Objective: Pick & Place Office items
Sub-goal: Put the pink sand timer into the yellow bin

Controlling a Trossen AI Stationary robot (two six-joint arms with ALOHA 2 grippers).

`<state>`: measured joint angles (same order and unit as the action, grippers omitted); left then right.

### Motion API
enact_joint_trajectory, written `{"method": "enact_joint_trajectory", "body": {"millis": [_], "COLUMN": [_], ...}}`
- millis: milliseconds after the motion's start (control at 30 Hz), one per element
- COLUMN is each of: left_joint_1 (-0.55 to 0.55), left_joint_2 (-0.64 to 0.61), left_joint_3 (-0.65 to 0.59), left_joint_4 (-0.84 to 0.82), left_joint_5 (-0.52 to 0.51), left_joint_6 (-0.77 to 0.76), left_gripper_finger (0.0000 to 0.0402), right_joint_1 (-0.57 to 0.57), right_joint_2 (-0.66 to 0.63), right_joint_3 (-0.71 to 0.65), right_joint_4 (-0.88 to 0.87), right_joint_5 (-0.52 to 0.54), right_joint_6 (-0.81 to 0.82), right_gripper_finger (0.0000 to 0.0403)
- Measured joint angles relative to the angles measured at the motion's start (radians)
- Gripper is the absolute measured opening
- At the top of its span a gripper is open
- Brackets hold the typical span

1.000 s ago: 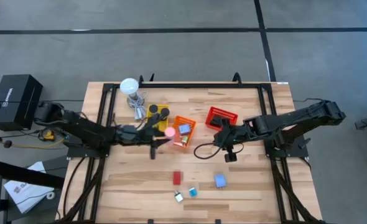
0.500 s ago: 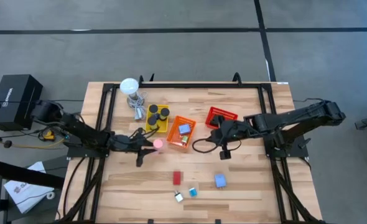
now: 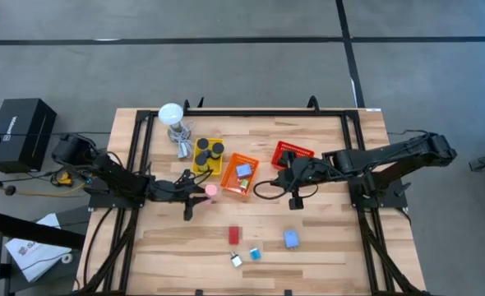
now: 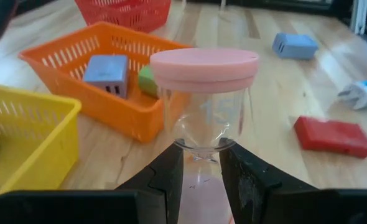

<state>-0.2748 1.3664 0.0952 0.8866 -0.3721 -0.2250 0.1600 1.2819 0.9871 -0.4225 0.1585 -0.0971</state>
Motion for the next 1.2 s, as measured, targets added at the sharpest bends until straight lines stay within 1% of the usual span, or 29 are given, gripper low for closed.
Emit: {"method": "enact_joint_trajectory", "body": {"millis": [233,533,600,733,1033,1200], "left_joint_1": [0.000,0.000,0.000,0.000,0.000,0.000], "left_joint_2": [0.090,0.093,0.093,0.093,0.093,0.090], "left_joint_3": [0.002,0.001,0.001,0.000,0.000,0.000], "left_joint_4": [0.032,0.041,0.040,0.023,0.027,0.036], "left_joint_5": [-0.006,-0.004,-0.004,0.002,0.005,0.006], "left_joint_6": [-0.025,-0.020,-0.020,-0.019,-0.042,-0.075], "left_gripper_finger": [0.0095,0.0096,0.0101,0.0129,0.0220,0.0251], "right_joint_1": [0.000,0.000,0.000,0.000,0.000,0.000], "right_joint_2": [0.000,0.000,0.000,0.000,0.000,0.000], "right_joint_3": [0.000,0.000,0.000,0.000,0.000,0.000], "right_joint_4": [-0.003,-0.013,-0.014,-0.014,-0.015,-0.018], "right_joint_5": [0.000,0.000,0.000,0.000,0.000,-0.001], "right_joint_6": [-0.008,-0.008,-0.008,-0.008,-0.008,-0.008], "right_gripper_finger": [0.0000,0.0000,0.0000,0.0000,0.0000,0.0000]}}
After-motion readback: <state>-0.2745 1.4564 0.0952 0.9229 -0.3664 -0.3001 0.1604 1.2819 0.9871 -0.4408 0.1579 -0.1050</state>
